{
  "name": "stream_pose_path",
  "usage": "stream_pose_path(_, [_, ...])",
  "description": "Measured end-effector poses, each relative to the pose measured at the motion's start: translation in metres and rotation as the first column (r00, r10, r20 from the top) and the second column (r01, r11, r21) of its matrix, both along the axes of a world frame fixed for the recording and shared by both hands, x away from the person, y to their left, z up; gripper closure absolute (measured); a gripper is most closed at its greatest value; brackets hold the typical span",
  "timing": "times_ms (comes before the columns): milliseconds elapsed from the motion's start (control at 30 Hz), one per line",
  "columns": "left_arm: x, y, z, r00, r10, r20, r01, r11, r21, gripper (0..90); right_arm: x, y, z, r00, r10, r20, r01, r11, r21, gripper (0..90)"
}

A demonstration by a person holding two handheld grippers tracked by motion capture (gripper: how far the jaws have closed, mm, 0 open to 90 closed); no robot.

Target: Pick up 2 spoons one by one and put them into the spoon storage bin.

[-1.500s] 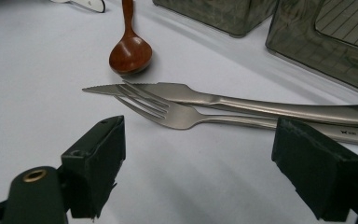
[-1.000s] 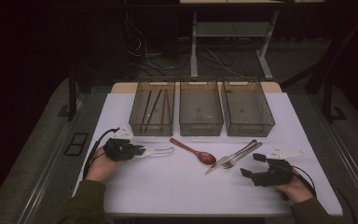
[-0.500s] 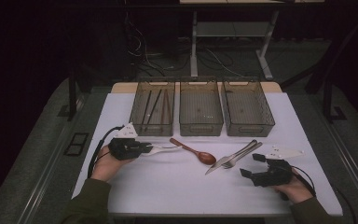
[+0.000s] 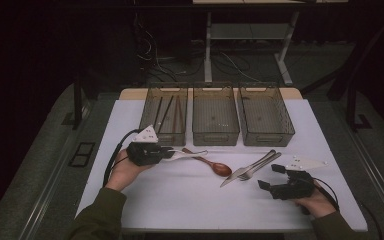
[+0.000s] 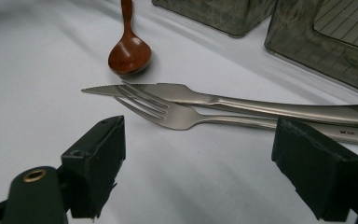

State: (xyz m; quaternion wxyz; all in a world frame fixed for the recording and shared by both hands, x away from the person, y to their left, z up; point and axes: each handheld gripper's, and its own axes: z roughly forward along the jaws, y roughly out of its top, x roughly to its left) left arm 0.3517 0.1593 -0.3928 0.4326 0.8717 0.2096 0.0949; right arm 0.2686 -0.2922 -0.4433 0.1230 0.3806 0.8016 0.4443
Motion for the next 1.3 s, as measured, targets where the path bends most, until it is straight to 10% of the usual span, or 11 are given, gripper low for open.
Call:
stream_pose_path(933, [0.057,-0.075,0.032,0.9971,-0.04,0.065,0.043,0.9984,-0.038,80.7,0.0,-0.001,0.001,1.0,0.002,0.003,-0.002,1.0,0.008,17.2])
stream_pose_path(1300, [0.085,-0.099,0.034,0.9957,-0.036,0.086,0.032,0.9987,0.039,80.7,0.0,-0.001,0.001,1.0,0.002,0.002,-0.002,1.0,0.01,17.2])
